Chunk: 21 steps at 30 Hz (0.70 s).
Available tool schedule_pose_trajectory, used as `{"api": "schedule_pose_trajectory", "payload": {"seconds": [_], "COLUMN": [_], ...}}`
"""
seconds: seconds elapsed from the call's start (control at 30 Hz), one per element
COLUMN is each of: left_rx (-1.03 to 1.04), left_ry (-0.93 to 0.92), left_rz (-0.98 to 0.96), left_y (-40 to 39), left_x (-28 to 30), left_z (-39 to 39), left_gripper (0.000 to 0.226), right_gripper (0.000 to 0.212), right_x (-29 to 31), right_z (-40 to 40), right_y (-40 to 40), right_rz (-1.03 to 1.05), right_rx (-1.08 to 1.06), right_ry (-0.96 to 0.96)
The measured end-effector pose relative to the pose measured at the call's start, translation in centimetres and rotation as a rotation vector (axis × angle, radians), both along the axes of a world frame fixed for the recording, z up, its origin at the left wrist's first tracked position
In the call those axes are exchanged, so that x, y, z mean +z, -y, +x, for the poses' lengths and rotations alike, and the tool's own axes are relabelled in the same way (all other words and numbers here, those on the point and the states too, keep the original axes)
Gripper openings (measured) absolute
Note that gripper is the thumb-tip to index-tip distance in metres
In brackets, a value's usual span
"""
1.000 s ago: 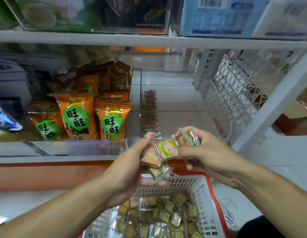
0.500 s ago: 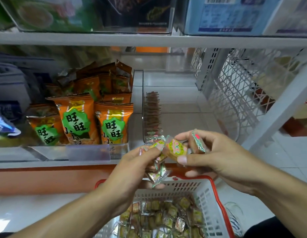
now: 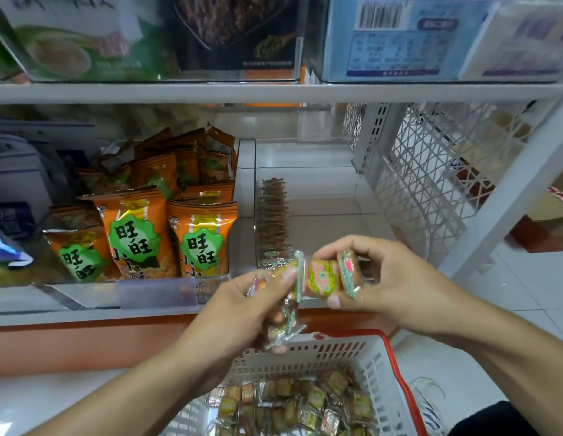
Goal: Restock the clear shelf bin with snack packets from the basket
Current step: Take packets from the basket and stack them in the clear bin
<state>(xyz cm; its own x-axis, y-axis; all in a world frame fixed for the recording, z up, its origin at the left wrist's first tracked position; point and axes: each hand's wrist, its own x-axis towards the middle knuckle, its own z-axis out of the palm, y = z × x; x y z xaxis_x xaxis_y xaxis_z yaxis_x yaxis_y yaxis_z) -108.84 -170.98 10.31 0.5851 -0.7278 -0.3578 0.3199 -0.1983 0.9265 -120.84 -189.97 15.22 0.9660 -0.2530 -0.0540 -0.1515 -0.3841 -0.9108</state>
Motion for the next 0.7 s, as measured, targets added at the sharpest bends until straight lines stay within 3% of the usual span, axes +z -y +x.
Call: {"api": "schedule_pose_trajectory", "payload": {"seconds": [0.1,0.23,0.37,0.47,0.57,0.7], "left_rx": [-0.140,-0.142,-0.091,-0.064,-0.074,-0.060], "left_ry": [0.060,0.079,0.025,0.050,0.082,0.086], "left_rz": [0.067,0.056,-0.038,-0.069,-0.066,-0.046], "left_y": [-0.4,-0.6,-0.4,-0.2,-0.1,-0.1], "left_x": [0.3,0.0,0.4,0.5,0.2,-0.5], "left_z": [0.3,0.1,-0.3,-0.5,-0.7,-0.6], "left_gripper": [0.066,0.070,0.058,0.051,0.050,0.057], "right_gripper": [0.047,0.047,0.040,0.056,0.067,0.047], "right_x": [0.3,0.0,0.0,-0.3,-0.5,-0.8], "right_z": [-0.1,-0.1,0.1,0.3,0.3,0.4], "right_y": [-0.1,-0.1,-0.2,-0.9,-2.0,-2.1], "right_rz": [-0.072,-0.032,0.241,0.303,0.263,0.254], "right_rx": [0.124,0.110,-0.044,-0.169,-0.126,-0.049], "right_ry": [-0.078,-0.106,-0.046,-0.036,-0.054,-0.054]}}
